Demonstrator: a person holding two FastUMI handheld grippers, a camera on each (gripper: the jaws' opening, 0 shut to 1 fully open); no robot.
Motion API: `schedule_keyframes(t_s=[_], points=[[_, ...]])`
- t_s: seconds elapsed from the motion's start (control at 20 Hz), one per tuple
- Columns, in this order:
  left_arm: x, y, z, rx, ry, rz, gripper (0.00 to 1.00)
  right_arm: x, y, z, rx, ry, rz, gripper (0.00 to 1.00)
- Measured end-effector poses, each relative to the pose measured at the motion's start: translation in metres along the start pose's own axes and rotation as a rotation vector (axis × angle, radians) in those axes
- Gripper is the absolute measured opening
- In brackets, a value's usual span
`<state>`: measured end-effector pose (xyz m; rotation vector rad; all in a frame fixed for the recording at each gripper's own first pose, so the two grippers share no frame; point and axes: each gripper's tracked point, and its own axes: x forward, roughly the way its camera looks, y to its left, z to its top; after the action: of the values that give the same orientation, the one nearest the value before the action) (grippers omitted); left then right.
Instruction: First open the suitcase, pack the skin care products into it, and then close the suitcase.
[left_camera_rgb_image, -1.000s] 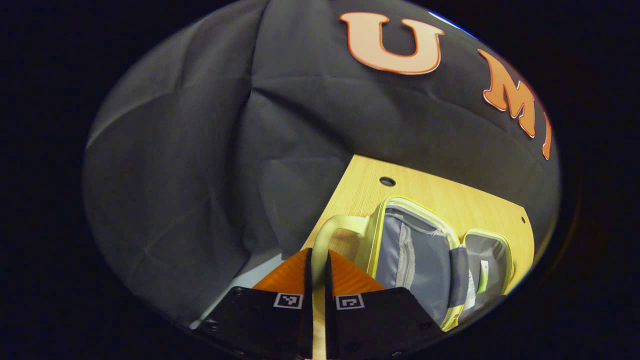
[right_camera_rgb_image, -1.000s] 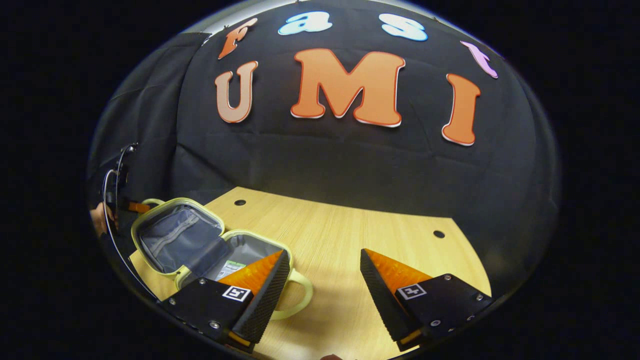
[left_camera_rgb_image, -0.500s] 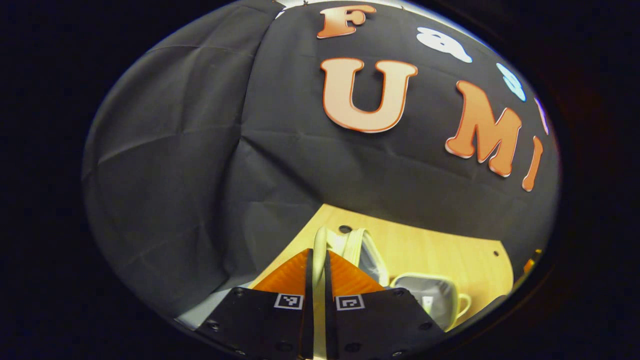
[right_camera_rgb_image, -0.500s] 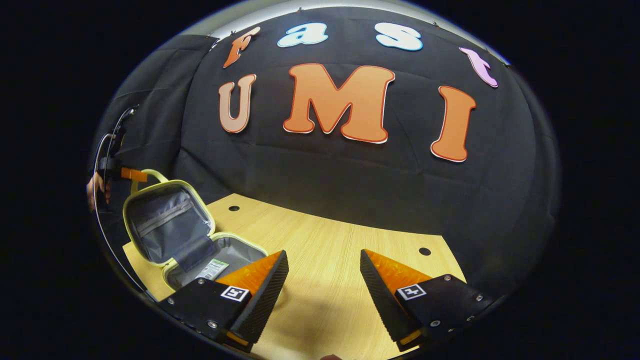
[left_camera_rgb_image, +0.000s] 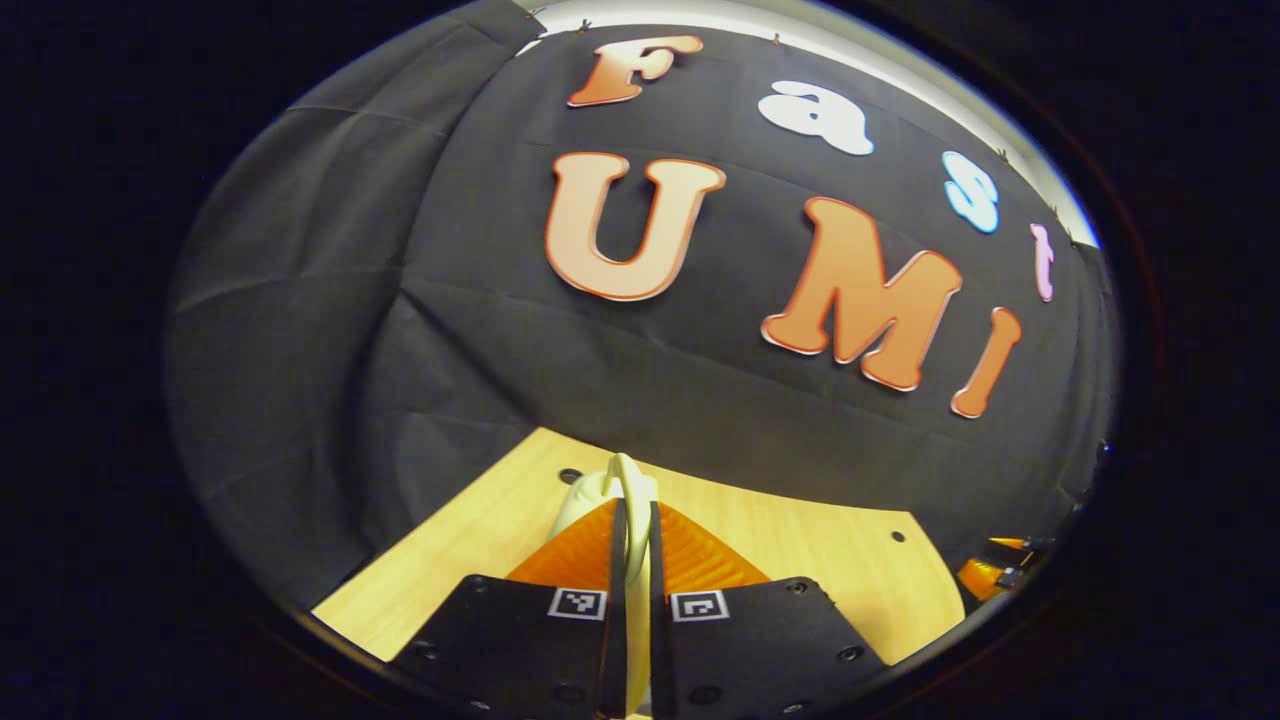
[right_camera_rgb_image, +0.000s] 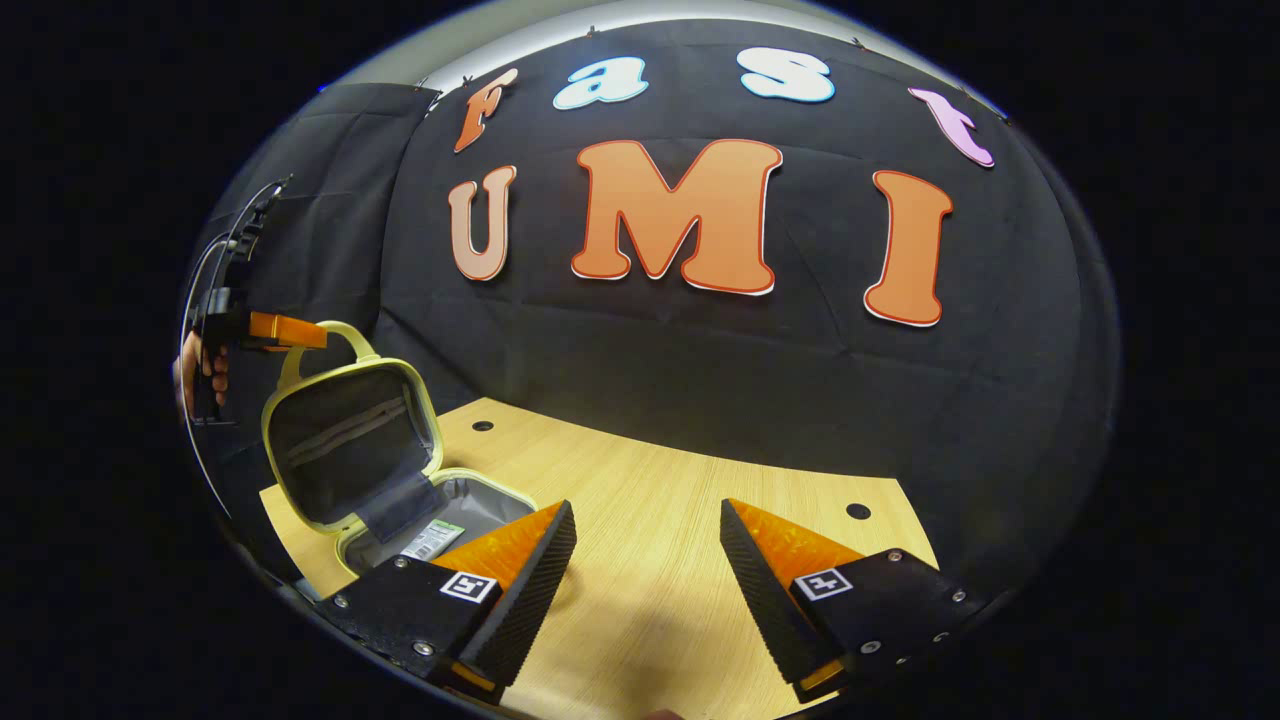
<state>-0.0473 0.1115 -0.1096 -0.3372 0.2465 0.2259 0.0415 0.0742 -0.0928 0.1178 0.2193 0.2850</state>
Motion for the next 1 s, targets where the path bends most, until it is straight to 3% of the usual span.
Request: schedule_keyframes(t_s=[0.25,0.6,1.0], points=[[-0.002,-0.084,-0.034,0.034,0.038,-0.125,0.1,-0.003,-0.002,-0.004,0.032,-0.001,0.024,0.93],[0.007,-0.181,-0.113,0.07,0.193,-0.299,0.09,-0.009,-0.021,-0.01,0.074,0.014,0.014,0.93],[0.027,-0.223,-0.2,0.155,0.359,-0.349,0.1,-0.02,-0.033,-0.017,0.081,0.026,0.0,0.93]])
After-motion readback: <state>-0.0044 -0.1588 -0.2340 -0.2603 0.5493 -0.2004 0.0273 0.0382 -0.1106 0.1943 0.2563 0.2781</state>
